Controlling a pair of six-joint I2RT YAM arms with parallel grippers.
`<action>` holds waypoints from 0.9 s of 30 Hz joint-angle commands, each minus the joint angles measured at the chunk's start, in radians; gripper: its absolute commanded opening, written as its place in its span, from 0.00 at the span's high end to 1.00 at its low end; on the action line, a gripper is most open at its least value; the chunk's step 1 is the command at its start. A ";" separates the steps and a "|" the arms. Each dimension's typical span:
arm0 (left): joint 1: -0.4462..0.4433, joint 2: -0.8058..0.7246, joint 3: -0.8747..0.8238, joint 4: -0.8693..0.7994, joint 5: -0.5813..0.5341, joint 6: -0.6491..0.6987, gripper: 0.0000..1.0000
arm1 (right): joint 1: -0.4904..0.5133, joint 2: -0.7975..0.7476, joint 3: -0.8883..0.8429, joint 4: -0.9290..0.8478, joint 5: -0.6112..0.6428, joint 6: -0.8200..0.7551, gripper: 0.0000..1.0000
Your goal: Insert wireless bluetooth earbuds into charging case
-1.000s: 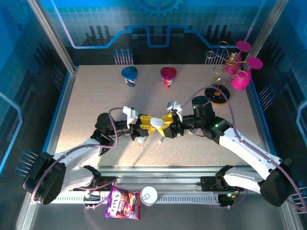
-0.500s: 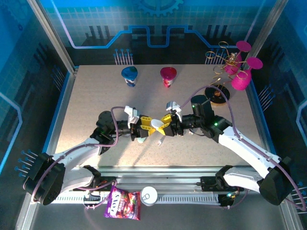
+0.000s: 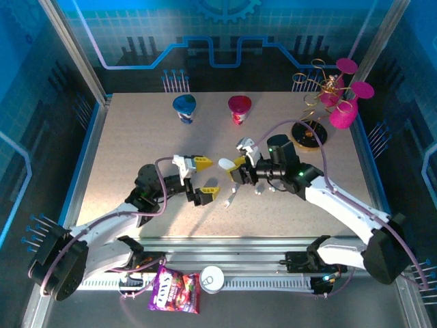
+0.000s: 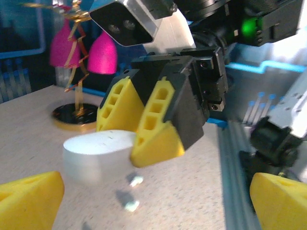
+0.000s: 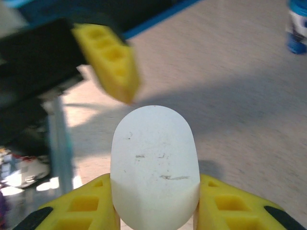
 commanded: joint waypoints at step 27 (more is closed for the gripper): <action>-0.022 -0.157 -0.045 -0.404 -0.350 0.155 0.01 | -0.043 0.923 0.576 -0.071 0.608 0.187 0.61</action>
